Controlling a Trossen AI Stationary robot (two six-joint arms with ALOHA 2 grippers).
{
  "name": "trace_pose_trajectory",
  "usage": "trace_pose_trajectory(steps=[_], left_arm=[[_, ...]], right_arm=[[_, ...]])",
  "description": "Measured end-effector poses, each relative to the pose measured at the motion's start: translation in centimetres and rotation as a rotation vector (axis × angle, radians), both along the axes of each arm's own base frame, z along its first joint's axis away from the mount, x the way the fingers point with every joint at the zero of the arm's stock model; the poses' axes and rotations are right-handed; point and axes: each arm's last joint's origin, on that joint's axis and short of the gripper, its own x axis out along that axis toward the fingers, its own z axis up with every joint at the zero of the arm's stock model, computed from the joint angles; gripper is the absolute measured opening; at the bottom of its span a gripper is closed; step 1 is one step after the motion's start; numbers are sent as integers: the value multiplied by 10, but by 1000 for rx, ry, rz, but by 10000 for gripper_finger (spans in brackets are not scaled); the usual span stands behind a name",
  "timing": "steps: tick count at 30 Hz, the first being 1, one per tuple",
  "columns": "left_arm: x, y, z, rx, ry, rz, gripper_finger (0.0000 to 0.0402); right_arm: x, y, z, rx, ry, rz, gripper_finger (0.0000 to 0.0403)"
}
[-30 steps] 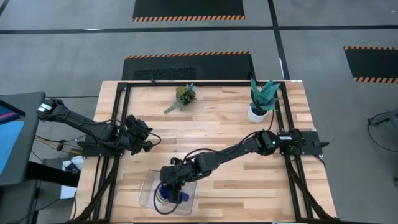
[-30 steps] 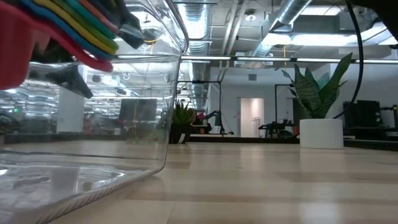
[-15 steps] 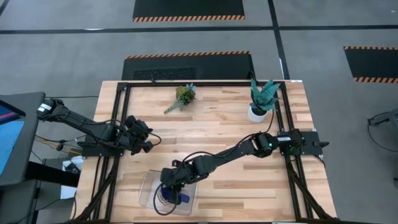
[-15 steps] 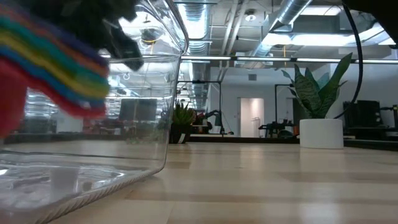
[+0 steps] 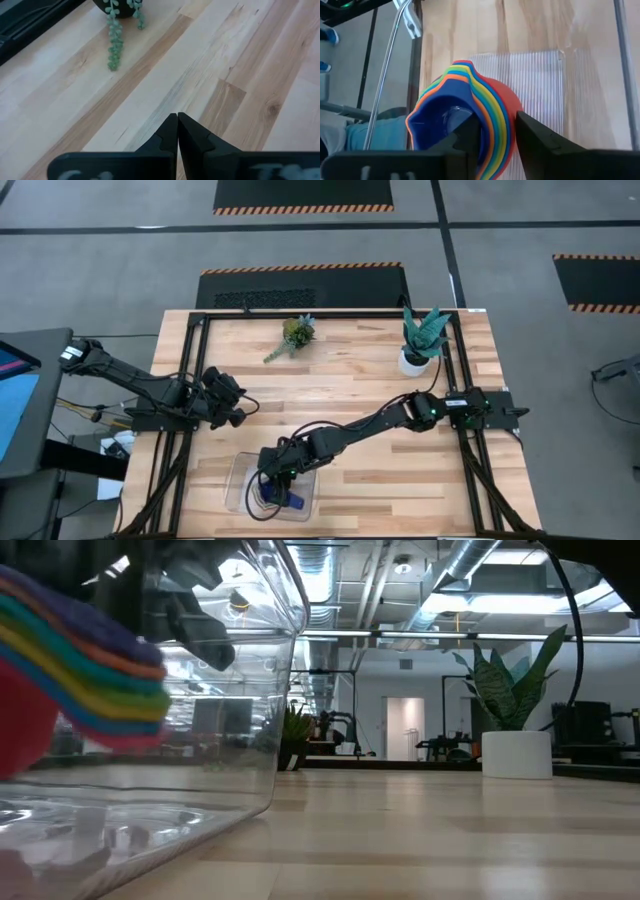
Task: Nest measuring cups in basket
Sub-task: Put the stacked measuring cups into the transparent bin
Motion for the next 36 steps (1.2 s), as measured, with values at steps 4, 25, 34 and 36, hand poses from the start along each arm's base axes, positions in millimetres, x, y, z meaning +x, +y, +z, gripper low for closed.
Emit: trace_pose_trajectory(steps=[4,25,34,36], left_arm=[[0,0,0,0,-1,1,0],[0,0,0,1,-2,2,0],[0,0,0,2,-1,1,0],[0,0,0,3,0,-1,0]], right_arm=[[0,0,0,-5,0,6,144],[0,-3,-1,-8,11,1,174],[1,-6,-1,-4,10,2,174],[2,-8,-1,-4,10,0,177]])
